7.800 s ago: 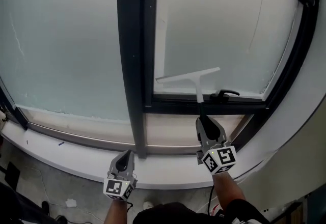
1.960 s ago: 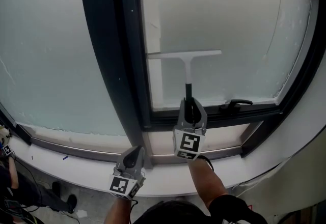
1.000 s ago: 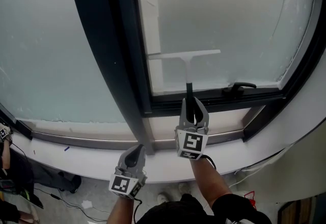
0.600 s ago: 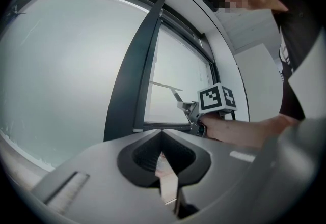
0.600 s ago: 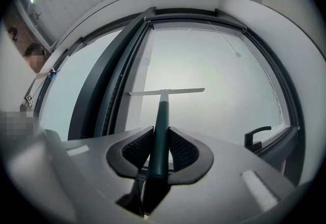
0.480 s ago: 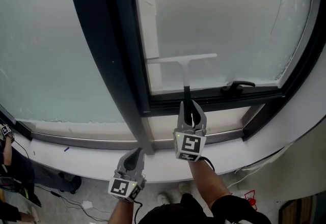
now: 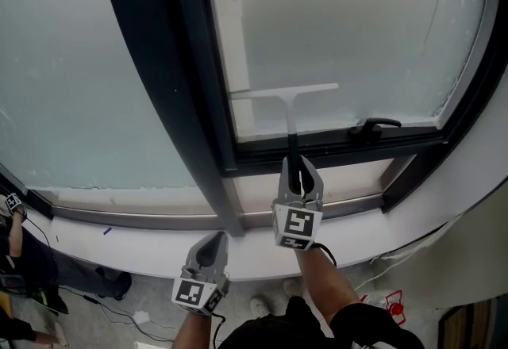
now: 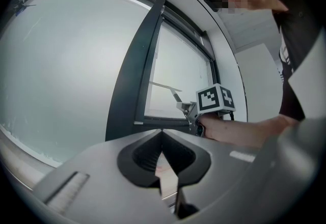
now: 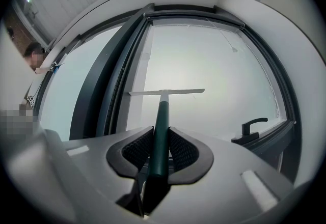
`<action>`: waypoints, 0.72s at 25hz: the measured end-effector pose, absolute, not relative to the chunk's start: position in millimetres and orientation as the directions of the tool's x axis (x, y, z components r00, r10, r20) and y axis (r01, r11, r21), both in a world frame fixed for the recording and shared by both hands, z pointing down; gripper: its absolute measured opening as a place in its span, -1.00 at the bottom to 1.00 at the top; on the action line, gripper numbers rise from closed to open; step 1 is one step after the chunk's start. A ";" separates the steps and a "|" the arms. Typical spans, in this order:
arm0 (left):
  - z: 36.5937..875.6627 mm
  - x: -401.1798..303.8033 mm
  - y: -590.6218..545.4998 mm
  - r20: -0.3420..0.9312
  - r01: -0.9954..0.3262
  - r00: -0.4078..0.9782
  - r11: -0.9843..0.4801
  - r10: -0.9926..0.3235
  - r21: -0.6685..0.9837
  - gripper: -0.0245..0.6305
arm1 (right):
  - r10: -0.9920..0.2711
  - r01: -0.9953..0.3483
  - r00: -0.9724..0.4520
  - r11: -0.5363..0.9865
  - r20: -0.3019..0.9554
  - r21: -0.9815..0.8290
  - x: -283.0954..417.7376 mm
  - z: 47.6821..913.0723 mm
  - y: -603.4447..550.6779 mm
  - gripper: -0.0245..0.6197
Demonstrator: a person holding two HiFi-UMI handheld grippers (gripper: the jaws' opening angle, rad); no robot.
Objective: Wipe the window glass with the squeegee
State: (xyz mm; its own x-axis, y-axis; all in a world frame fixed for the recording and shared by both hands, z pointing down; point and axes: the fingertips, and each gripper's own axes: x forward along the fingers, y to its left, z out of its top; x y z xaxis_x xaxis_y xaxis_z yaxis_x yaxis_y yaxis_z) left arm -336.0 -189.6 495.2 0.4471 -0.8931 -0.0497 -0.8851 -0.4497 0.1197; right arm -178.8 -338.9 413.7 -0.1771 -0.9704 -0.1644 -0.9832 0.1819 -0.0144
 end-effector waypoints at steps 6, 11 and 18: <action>501.4 -342.1 -190.5 -0.029 -0.890 0.441 -0.442 -0.897 0.117 -0.93 | -0.973 -0.984 -0.173 0.178 -0.152 -0.023 -179.8 422.6 -338.5 -0.63; 506.6 -339.7 -190.2 -0.029 -0.878 0.464 -0.464 -0.886 0.121 -0.93 | -0.977 -0.985 -0.163 0.169 -0.139 -0.030 -179.1 429.1 -339.0 -0.63; 508.0 -339.5 -194.6 -0.025 -0.867 0.484 -0.484 -0.874 0.120 -0.93 | -0.982 -0.986 -0.153 0.159 -0.108 -0.045 -180.1 445.0 -336.9 -0.63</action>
State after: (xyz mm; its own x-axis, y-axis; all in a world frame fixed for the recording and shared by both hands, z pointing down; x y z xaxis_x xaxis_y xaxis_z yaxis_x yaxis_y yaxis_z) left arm -339.5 -194.6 508.0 0.4844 -0.8745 -0.0247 -0.8670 -0.4836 0.1202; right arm -180.1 -336.9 445.0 -0.1529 -0.9823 -0.1080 -0.9863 0.1585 -0.0452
